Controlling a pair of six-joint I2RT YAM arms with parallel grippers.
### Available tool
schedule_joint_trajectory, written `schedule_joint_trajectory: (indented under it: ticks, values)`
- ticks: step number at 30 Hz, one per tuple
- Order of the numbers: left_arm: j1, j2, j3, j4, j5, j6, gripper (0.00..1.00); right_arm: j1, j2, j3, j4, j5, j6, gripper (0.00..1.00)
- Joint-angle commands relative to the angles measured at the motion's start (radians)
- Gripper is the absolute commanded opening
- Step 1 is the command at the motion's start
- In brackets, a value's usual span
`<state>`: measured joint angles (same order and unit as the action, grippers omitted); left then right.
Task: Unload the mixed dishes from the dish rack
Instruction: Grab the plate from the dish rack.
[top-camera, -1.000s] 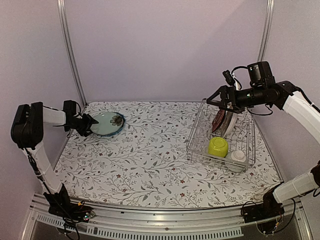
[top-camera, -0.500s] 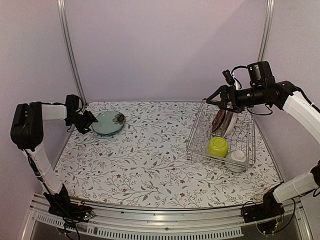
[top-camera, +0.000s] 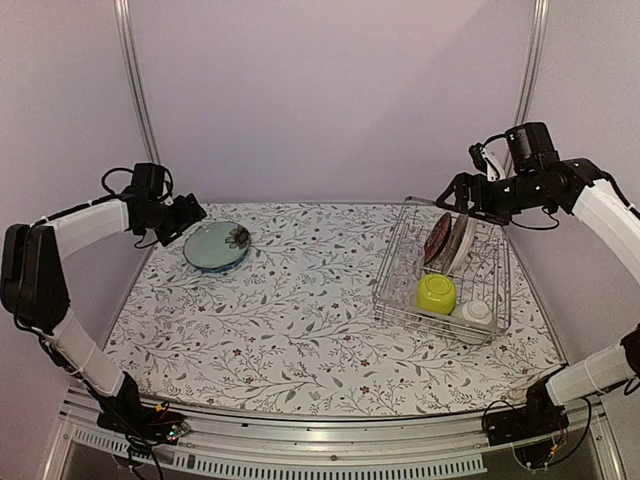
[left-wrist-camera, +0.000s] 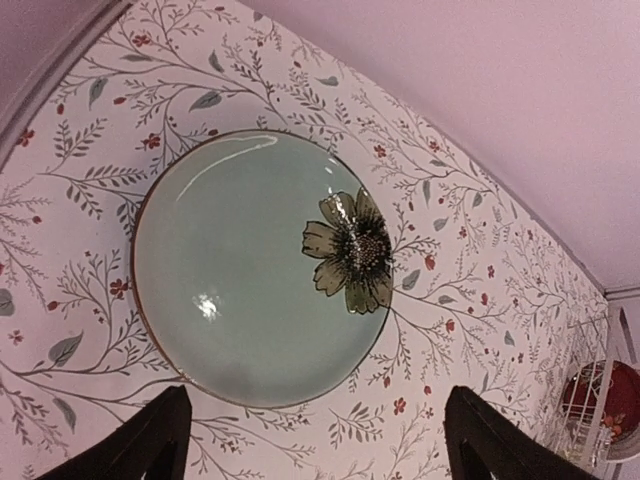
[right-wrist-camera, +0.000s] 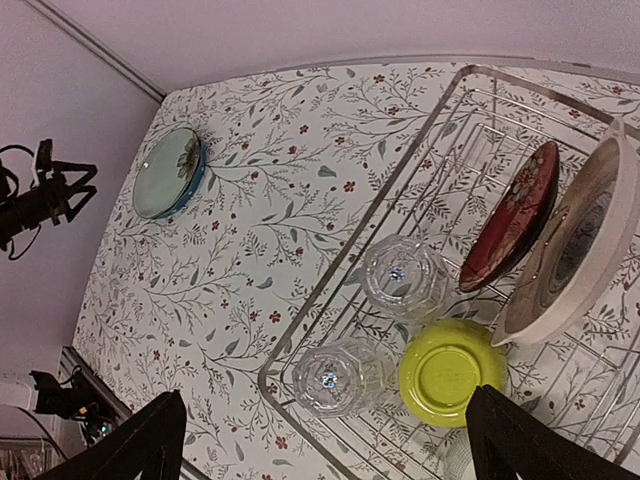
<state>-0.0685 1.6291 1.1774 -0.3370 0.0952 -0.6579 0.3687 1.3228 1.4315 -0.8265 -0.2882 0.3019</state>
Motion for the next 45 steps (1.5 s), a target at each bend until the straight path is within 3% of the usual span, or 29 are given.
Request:
schedule_joint_trajectory:
  ticks: [1,7,13,19,45]
  values:
    - [-0.058,-0.088,0.020,-0.056,-0.091,0.067,0.90,-0.116,-0.037,0.007,-0.070,0.129,0.041,0.99]
    - [-0.140,-0.137,0.046,-0.106,-0.202,0.101,0.99,-0.161,-0.016,0.050,-0.122,0.332,0.129,0.99]
    - [-0.191,-0.161,0.048,-0.129,-0.246,0.111,1.00,-0.168,0.140,0.167,-0.188,0.325,0.174,0.98]
    - [-0.212,-0.181,0.041,-0.134,-0.278,0.121,1.00,-0.168,0.291,0.232,-0.222,0.330,0.198,0.91]
    - [-0.215,-0.180,0.034,-0.130,-0.282,0.119,1.00,-0.177,0.522,0.227,-0.138,0.308,0.239,0.66]
